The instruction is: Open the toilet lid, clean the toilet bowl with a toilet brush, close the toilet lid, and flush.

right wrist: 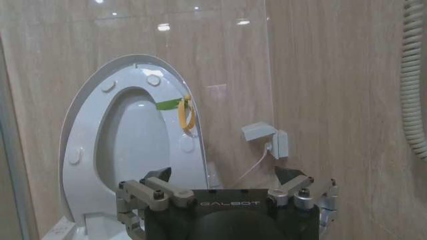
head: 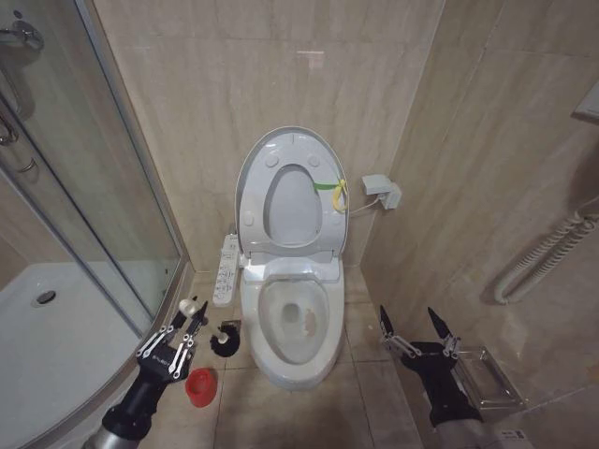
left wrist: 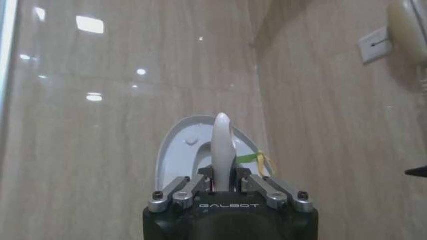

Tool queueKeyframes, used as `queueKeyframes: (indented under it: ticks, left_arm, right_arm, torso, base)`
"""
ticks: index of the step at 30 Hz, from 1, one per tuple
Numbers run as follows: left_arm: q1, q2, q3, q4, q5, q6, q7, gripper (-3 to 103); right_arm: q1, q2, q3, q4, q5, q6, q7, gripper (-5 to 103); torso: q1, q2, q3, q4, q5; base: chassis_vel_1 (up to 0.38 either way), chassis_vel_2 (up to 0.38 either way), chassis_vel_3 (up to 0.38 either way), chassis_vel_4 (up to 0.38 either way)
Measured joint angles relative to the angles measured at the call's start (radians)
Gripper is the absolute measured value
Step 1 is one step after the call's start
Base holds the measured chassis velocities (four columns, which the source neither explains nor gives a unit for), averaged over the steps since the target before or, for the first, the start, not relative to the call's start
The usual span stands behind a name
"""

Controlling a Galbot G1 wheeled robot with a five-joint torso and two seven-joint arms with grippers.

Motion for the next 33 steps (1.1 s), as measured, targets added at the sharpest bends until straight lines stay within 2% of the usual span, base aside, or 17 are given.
queueKeyframes:
  ticks: [1,3,4,6,7,11,12,13,16,27,30,33]
  left_arm:
    - [0.000,0.000,0.000,0.000,0.000,0.000,0.000,20]
    - [-0.062,0.064,0.007,0.063,-0.043,0.008,0.014,20]
    - [-0.062,0.064,0.007,0.063,-0.043,0.008,0.014,20]
    - [-0.134,0.129,0.020,0.125,-0.080,0.009,0.025,20]
    - [-0.134,0.129,0.020,0.125,-0.080,0.009,0.025,20]
    - [-0.255,0.257,0.046,0.199,-0.131,0.014,0.052,20]
    - [-0.273,0.282,0.056,0.209,-0.143,0.016,0.055,20]
    - [-0.273,0.282,0.056,0.209,-0.143,0.016,0.055,20]
    - [-0.325,0.337,0.091,0.238,-0.174,0.021,0.067,20]
    - [-0.457,0.378,0.242,0.324,-0.295,0.019,0.130,20]
    - [-0.548,0.379,0.321,0.383,-0.346,0.015,0.154,20]
    - [-0.617,0.371,0.368,0.429,-0.360,0.014,0.164,20]
  right_arm:
    - [0.000,0.000,0.000,0.000,0.000,0.000,0.000,100]
    - [0.000,0.000,0.000,0.000,0.000,0.000,0.000,100]
    - [0.000,0.000,0.000,0.000,0.000,0.000,0.000,100]
    - [0.000,0.000,0.000,0.000,0.000,0.000,0.000,100]
    - [0.000,0.000,0.000,0.000,0.000,0.000,0.000,100]
    - [0.000,0.000,0.000,0.000,0.000,0.000,0.000,100]
    - [0.000,0.000,0.000,0.000,0.000,0.000,0.000,100]
    - [0.000,0.000,0.000,0.000,0.000,0.000,0.000,100]
    - [0.000,0.000,0.000,0.000,0.000,0.000,0.000,100]
    - [0.000,0.000,0.000,0.000,0.000,0.000,0.000,100]
    - [0.000,0.000,0.000,0.000,0.000,0.000,0.000,100]
    - [0.000,0.000,0.000,0.000,0.000,0.000,0.000,100]
  torso:
    - [0.000,0.000,0.000,0.0000,0.0000]
    - [0.000,0.000,0.000,0.0000,-0.0001]
    - [0.000,0.000,0.000,0.0000,-0.0001]
    - [0.000,0.000,0.000,0.0002,-0.0003]
    - [0.000,0.000,0.000,0.0002,-0.0003]
    - [0.000,0.000,0.000,-0.0005,0.0000]
    - [0.000,0.000,0.000,-0.0001,0.0000]
    - [0.000,0.000,0.000,-0.0001,0.0000]
    - [0.000,0.000,0.000,0.0000,0.0001]
    - [0.000,0.000,0.000,0.0001,0.0001]
    - [0.000,0.000,0.000,-0.0001,0.0001]
    - [0.000,0.000,0.000,0.0000,0.0002]
  base:
    - [0.000,0.000,0.000,0.000]
    - [0.000,0.000,0.000,0.000]
    - [0.000,0.000,0.000,0.000]
    - [0.000,0.000,0.000,0.000]
    - [0.000,0.000,0.000,0.000]
    - [0.000,0.000,0.000,0.000]
    - [0.000,0.000,0.000,0.000]
    - [0.000,0.000,0.000,0.000]
    - [0.000,0.000,0.000,0.000]
    - [0.000,0.000,0.000,0.000]
    - [0.000,0.000,0.000,0.000]
    - [0.000,0.000,0.000,0.000]
